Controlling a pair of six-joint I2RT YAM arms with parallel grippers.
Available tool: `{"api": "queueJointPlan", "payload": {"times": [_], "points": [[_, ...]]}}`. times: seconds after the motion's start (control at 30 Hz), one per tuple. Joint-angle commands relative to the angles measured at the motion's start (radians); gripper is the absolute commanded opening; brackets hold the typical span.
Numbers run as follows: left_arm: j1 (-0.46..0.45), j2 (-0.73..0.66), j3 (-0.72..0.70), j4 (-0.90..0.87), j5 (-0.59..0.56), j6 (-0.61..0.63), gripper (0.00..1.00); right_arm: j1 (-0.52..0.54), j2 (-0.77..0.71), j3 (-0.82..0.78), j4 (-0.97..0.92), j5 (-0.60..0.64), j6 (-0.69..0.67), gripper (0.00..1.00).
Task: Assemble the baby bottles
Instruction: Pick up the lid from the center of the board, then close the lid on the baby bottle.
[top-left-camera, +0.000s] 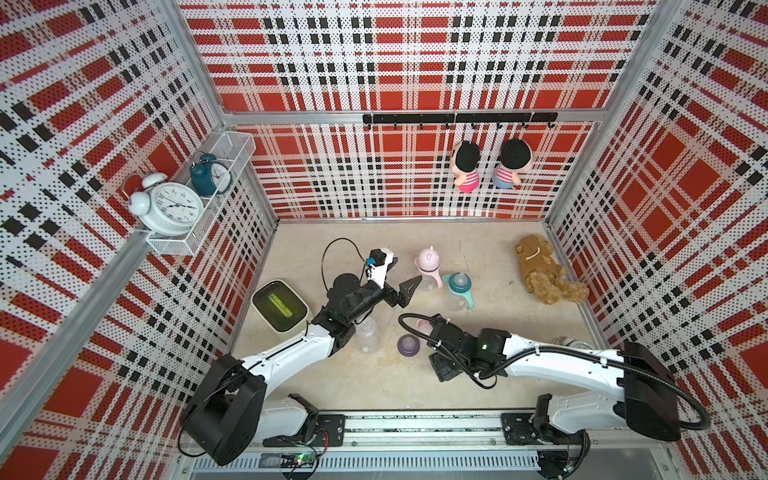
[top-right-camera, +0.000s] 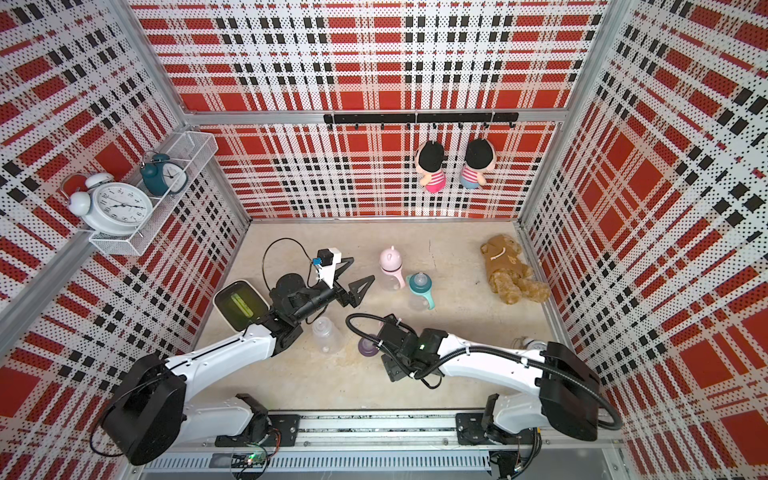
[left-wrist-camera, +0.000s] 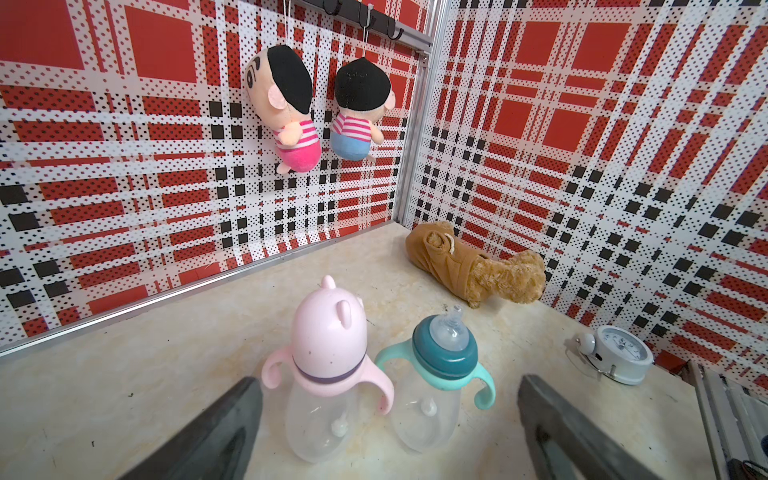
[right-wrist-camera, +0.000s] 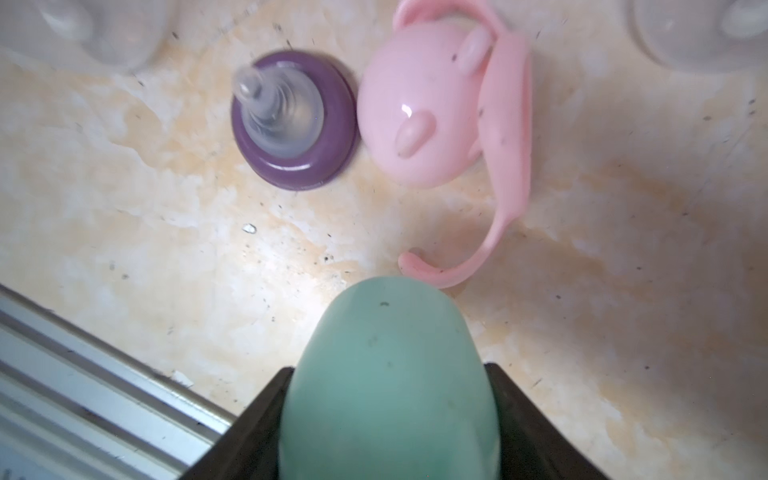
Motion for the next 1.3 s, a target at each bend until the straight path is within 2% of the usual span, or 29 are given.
{"api": "queueJointPlan", "payload": {"times": [0.0, 0.2, 0.47, 0.67, 0.87, 1.27], "points": [[0.009, -0.006, 0.012, 0.003, 0.005, 0.005, 0.98, -0.045, -0.084, 0.055, -0.076, 0.030, -0.025, 0.70], [0.011, -0.008, 0.015, 0.001, 0.005, 0.007, 0.98, -0.151, -0.162, 0.169, -0.115, 0.060, -0.109, 0.71], [0.011, -0.012, 0.019, -0.007, 0.004, 0.010, 0.98, -0.308, -0.115, 0.284, -0.101, 0.077, -0.237, 0.71], [0.012, 0.005, 0.028, -0.006, 0.014, 0.008, 0.98, -0.413, -0.023, 0.362, -0.056, 0.050, -0.321, 0.71], [0.017, 0.001, 0.025, -0.007, 0.013, 0.011, 0.98, -0.498, 0.105, 0.457, -0.101, 0.038, -0.379, 0.70], [0.020, -0.007, 0.016, -0.007, 0.003, 0.016, 0.98, -0.554, 0.268, 0.561, -0.150, -0.013, -0.453, 0.72]]}}
